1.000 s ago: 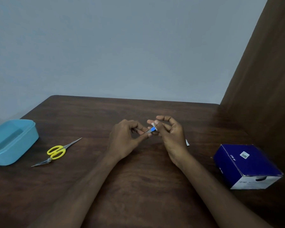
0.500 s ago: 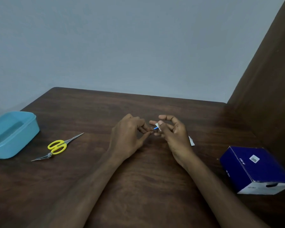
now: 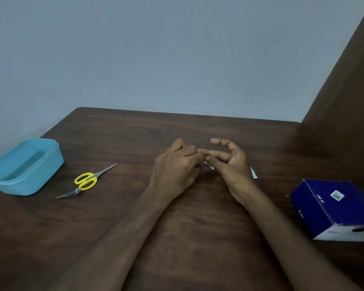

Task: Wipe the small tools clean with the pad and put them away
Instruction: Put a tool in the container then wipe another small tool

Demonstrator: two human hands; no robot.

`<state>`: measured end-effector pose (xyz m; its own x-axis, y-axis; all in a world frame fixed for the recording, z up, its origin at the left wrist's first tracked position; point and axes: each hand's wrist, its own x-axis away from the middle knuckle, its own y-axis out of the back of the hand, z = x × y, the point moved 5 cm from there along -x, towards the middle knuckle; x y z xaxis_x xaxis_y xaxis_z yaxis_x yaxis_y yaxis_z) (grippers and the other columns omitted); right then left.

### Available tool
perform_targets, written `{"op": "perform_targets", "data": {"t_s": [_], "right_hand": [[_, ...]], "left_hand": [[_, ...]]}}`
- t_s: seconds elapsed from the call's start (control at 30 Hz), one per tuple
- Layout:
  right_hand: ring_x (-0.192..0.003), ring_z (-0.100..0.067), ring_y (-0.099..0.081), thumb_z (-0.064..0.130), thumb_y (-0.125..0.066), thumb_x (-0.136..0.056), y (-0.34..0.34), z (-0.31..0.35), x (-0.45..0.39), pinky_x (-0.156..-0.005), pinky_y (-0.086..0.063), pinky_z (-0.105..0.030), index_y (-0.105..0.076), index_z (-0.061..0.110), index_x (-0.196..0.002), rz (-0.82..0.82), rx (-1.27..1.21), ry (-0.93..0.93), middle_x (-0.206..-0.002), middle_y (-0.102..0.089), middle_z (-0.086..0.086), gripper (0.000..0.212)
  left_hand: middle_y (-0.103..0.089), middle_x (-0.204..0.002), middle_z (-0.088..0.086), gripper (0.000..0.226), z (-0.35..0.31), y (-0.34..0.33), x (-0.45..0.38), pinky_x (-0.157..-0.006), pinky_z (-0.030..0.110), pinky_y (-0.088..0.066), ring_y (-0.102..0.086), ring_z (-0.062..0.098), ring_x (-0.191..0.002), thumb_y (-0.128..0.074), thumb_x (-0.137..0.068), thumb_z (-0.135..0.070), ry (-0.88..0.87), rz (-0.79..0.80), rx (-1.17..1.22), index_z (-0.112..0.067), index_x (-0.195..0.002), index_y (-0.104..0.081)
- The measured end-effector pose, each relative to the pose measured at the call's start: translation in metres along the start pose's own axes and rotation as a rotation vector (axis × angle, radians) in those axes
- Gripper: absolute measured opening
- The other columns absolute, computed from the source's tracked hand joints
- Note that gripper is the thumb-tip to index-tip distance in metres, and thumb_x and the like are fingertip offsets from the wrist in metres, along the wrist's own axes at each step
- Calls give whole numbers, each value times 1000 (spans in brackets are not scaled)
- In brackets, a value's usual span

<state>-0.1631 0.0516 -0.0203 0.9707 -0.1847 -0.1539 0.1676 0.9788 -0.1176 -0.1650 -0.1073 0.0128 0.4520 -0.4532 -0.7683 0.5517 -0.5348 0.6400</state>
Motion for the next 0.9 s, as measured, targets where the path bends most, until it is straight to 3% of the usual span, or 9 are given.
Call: {"op": "perform_targets", "data": {"t_s": [0.17,0.27,0.33,0.43,0.57,0.7,0.9], "right_hand": [[-97,-24,-77,2,-78,-93,3,2,1,-90,-60,-37,-57,9,-128,-10,-15,-30,-105,-82,-14,41],[-85,-28,-72,13,-82,-91,4,1,3,-84,-59,-46,-69,9,-115,-41,14,-53,-96,-81,-13,28],[-71,-20,-66,14,-79,-95,1,4,6,-71,-57,-37,-76,11,-95,-16,68,-32,-85,-79,-10,4],[-56,-18,-58,19,-76,-98,-3,6,7,-57,-51,-28,-77,16,-76,17,113,-13,-72,-71,-9,22],[-61,-18,-56,15,-71,-100,-3,7,7,-57,-49,-29,-76,8,-78,44,-2,-70,-70,-68,-9,23],[-65,-16,-66,13,-66,-103,-2,6,7,-60,-55,-24,-76,6,-86,81,-72,-114,-77,-74,-12,21],[-61,-20,-68,8,-67,-102,-2,3,2,-54,-53,-25,-70,2,-105,79,-71,-122,-82,-76,-19,7]], "left_hand": [[-55,-79,-7,15,-1,8,0,-48,31,-37,-56,21,-80,-81,-95,-29,-32,-111,-56,-27,-92,-66],[-54,-77,-6,26,-2,22,-1,-54,32,-43,-54,21,-76,-76,-101,-26,-71,-235,-130,-22,-78,-64],[-52,-73,-3,33,-5,28,-1,-54,33,-42,-53,21,-70,-75,-102,-22,-130,-295,-154,-20,-72,-59],[-49,-70,-3,37,-10,30,-1,-50,33,-43,-51,20,-66,-76,-100,-20,-186,-331,-205,-21,-69,-56],[-48,-69,-4,38,-11,32,-4,-51,29,-41,-50,18,-65,-77,-99,-17,-226,-361,-248,-21,-68,-55],[-52,-74,-5,37,-9,26,-3,-57,27,-39,-54,20,-72,-77,-97,-12,-200,-365,-223,-22,-69,-55],[-68,-86,-9,25,3,25,2,-63,34,-48,-66,24,-87,-77,-97,-19,-159,-355,-181,-25,-76,-66]]}}
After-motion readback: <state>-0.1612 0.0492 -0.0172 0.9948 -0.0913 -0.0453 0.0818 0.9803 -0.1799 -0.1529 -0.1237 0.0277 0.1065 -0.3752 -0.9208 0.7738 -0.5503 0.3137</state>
